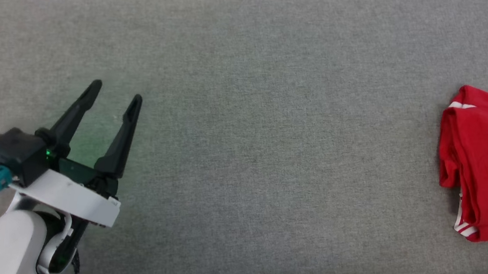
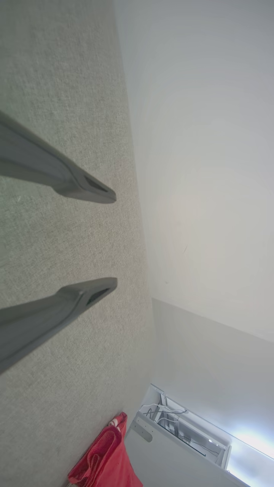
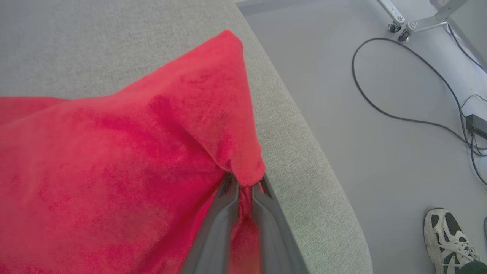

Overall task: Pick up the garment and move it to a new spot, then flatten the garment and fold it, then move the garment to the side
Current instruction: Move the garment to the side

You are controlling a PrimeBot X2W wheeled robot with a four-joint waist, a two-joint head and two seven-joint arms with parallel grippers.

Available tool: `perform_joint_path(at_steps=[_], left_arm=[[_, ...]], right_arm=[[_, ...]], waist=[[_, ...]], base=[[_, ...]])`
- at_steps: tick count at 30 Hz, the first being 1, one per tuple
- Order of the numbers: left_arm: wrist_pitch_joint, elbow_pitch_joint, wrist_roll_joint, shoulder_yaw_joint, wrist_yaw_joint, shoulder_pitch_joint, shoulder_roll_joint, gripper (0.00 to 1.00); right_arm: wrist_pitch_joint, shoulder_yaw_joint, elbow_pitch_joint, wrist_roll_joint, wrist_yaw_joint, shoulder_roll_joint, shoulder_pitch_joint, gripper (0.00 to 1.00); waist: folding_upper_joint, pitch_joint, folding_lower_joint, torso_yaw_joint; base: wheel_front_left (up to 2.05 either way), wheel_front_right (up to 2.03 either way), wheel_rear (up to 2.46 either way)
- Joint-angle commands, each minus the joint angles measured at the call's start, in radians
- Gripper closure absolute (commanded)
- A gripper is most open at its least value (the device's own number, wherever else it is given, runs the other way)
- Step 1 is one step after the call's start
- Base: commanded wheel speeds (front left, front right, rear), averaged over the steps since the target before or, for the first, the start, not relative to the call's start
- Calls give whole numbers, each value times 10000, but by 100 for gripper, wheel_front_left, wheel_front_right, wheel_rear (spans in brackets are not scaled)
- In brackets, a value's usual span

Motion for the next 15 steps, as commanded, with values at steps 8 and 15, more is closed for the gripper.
perform_joint_path(at_steps=[8,15], left_arm=[[163,-246,96,-97,58,-200,158,0],[239,-356,36,-101,99,-156,274,0]], right_arm=[[-795,374,1208,-171,-10,287,-726,100],[-1361,813,2001,-265,-10,396,-1169,100]], waist=[[0,173,0,-135],[0,206,0,-53]], base=[[0,0,0],[0,0,0]])
